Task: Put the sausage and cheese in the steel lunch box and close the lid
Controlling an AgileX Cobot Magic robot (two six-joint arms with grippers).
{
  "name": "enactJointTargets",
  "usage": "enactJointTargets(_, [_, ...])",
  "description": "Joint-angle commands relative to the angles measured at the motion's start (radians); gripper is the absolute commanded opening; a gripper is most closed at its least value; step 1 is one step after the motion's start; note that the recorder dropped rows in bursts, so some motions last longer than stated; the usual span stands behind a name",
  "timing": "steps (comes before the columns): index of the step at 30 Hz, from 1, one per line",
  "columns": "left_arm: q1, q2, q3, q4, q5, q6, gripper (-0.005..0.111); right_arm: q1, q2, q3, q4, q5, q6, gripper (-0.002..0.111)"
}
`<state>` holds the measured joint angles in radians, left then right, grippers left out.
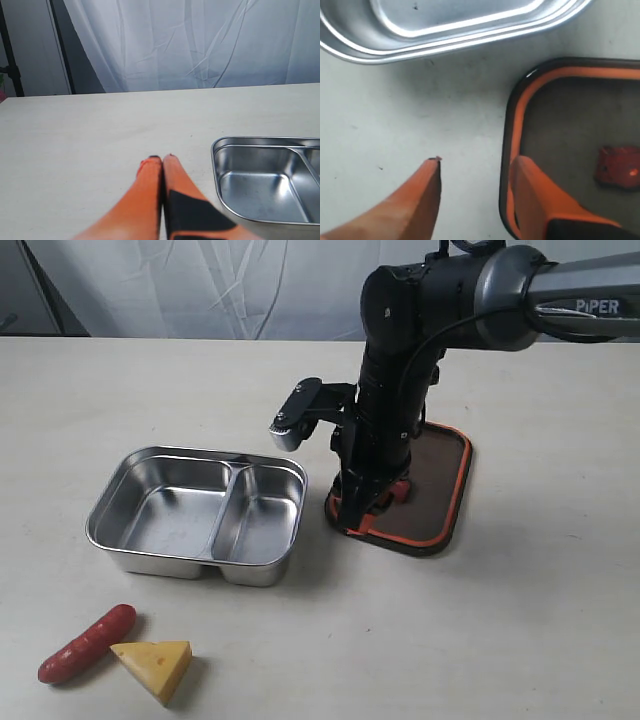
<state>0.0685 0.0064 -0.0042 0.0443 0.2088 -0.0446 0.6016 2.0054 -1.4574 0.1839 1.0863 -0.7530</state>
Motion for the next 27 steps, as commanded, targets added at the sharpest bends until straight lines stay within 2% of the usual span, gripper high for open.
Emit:
enactJointTargets(1, [0.004,-0.006,0.004,0.003,-0.009,0.0,0.0,0.062,-0.084,-0.004,-0.009,-0.039,-0.056,0.045])
enactJointTargets(2, [0.004,-0.006,0.004,0.003,-0.009,0.0,0.0,0.08,-0.105,-0.004,-0.009,-0.069,-0.066,0.046])
enactJointTargets(4, [0.004,-0.006,0.004,0.003,-0.009,0.0,0.0,0.158,-0.154,-0.004,-0.009,-0.203,-0.098,0.055])
enactJointTargets(6, [0.004,-0.006,0.004,0.003,-0.009,0.0,0.0,0.244,-0.153,-0.004,0.001,-0.344,-0.118,0.054])
enactJointTargets(9, [0.004,-0.006,0.004,0.003,-0.009,0.0,0.0,0.31,-0.11,-0.004,0.0,-0.444,-0.134,0.054])
enactJointTargets(21, [0.004,-0.006,0.004,0.003,-0.009,0.0,0.0,0.501,-0.006,-0.004,0.025,-0.572,-0.24,0.054])
enactJointTargets(27, [0.004,-0.006,0.004,0.003,-0.009,0.0,0.0,0.546,0.016,-0.004,0.069,-0.598,-0.241,0.054])
